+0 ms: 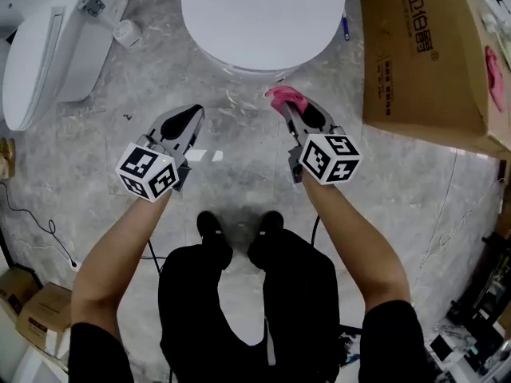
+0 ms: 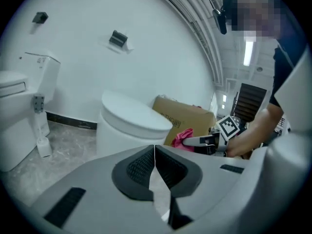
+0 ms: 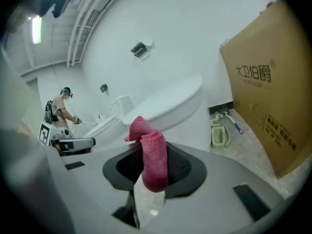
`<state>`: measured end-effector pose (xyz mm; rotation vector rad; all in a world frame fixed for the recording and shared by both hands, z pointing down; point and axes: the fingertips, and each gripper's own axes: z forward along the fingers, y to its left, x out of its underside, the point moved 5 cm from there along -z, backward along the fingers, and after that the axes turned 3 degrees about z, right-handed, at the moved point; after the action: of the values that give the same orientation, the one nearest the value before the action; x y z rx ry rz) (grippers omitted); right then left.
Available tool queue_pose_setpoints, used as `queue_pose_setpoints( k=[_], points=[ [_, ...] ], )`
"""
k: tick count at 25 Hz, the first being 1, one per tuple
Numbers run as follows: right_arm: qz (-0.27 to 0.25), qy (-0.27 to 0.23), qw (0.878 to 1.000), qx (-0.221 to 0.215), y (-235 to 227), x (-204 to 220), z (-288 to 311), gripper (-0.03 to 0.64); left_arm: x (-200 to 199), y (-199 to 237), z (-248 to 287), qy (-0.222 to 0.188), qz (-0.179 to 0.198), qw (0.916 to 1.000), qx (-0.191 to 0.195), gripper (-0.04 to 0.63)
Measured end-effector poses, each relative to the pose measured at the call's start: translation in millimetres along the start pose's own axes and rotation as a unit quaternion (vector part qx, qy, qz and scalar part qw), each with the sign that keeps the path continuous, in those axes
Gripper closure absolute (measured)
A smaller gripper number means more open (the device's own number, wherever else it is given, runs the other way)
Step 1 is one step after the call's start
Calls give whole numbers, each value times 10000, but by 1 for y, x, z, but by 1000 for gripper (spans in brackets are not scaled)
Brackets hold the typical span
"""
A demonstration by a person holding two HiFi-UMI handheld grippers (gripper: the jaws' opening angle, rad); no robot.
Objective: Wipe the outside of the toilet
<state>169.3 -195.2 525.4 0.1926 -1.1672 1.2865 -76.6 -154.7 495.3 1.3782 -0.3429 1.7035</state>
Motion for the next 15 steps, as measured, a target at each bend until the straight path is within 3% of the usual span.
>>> queue_pose_setpoints(
  k=[5, 10, 15],
  points=[
    [-158, -388, 9984, -372, 87, -114, -108, 494, -131, -75, -51, -243, 87, 9996, -98, 575],
    [-515, -1070, 9889, -893, 163, -241, -232, 492, -257, -163, -102, -436, 616, 9971, -49, 575],
    [-1011, -1546, 9770, -1064, 210, -335, -341, 492, -366, -250, -152, -889, 1024, 9908, 26, 575]
  ],
)
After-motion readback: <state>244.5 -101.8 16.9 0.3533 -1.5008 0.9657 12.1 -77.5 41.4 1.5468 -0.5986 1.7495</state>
